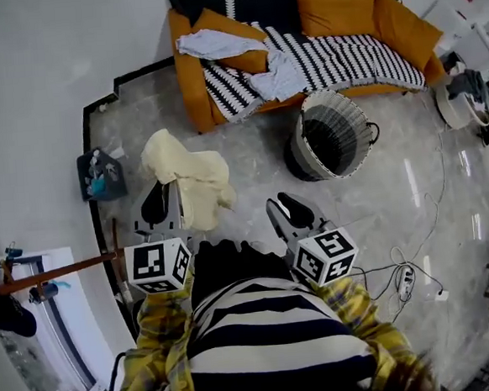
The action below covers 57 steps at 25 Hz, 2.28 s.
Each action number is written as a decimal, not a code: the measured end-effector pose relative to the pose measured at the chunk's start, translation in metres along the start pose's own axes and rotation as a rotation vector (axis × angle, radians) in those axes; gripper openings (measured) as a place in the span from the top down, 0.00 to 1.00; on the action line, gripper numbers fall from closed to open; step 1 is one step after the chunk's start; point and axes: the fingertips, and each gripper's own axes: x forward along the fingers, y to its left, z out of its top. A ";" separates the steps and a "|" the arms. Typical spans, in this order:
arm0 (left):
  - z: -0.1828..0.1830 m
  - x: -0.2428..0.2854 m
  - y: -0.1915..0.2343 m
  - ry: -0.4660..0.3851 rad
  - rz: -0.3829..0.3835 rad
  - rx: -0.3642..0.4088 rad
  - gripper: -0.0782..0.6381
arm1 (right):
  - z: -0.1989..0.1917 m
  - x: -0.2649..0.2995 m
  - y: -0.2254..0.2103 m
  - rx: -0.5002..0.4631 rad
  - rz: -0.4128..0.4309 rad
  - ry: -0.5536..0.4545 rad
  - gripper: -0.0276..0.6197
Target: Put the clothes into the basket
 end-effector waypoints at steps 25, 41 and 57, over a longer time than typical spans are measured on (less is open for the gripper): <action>0.064 0.274 -0.293 0.024 -0.870 0.041 0.82 | 0.091 -0.040 -0.234 0.262 -0.536 -0.187 0.76; -0.005 0.356 -0.417 0.206 -1.038 0.158 0.82 | 0.102 -0.069 -0.329 0.365 -0.622 -0.215 0.76; -0.088 0.390 -0.460 0.473 -1.057 0.274 0.61 | 0.109 -0.064 -0.395 0.404 -0.556 -0.148 0.76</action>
